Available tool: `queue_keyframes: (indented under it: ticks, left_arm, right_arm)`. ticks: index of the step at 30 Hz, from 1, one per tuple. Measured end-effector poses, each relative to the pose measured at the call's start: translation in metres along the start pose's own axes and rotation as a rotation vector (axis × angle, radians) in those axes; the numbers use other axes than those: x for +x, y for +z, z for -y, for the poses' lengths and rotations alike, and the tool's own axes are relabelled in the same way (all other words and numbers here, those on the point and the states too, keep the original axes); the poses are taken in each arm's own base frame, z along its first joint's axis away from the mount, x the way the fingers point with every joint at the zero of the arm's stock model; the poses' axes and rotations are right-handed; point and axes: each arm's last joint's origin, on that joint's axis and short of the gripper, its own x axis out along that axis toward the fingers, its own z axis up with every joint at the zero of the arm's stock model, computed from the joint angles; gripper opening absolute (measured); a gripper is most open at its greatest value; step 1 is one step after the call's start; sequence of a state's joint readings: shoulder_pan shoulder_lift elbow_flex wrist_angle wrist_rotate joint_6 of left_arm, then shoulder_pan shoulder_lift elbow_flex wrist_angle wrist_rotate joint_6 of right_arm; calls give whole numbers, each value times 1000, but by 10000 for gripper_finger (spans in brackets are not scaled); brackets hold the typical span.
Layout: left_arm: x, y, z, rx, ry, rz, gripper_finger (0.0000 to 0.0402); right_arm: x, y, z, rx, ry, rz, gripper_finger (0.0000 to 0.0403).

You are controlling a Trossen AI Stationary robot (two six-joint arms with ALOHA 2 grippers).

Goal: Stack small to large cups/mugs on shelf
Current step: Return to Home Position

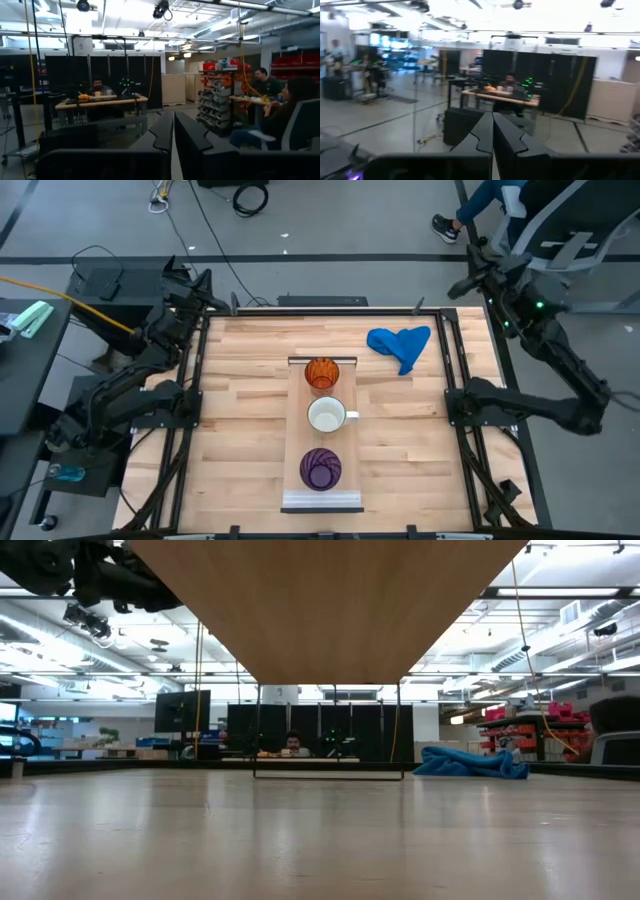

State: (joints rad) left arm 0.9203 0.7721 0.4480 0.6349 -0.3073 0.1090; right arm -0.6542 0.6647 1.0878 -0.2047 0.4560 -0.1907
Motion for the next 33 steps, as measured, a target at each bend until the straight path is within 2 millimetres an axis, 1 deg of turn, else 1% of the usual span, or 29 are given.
queue_keyframes:
  ticks: [3,5,7,10,13,15,17,19,22,25,27,33]
  left_arm:
    - [1,1,0,4,2,20,27]
    - [1,4,0,-22,5,47,30]
    - [1,11,-1,-51,5,61,34]
    - [0,36,-2,-54,2,109,36]
    - [-4,65,-2,2,-18,134,33]
    - [-10,85,-3,13,-37,153,29]
    - [-17,101,-5,7,-51,173,26]
    - [-26,112,-9,-10,-57,205,24]
    - [-42,123,-16,-40,-59,261,24]
    - [-58,125,-23,-41,-53,297,28]
    - [-66,124,-26,-48,-49,313,31]
    - [-88,116,-35,-94,-47,354,35]
  right_arm:
    - [6,-1,9,35,-32,14,9]
    - [9,0,14,56,-31,36,9]
    - [11,2,16,57,-15,61,9]
    - [9,4,16,64,18,89,9]
    - [1,14,19,61,16,143,8]
    - [-8,22,21,56,23,201,6]
    - [-19,30,23,62,72,255,6]
    - [-33,35,25,71,114,302,6]
    - [-58,41,32,90,124,369,5]
    - [-83,45,40,106,133,442,4]
    - [-97,46,44,117,132,472,5]
    - [-129,35,51,119,166,431,5]
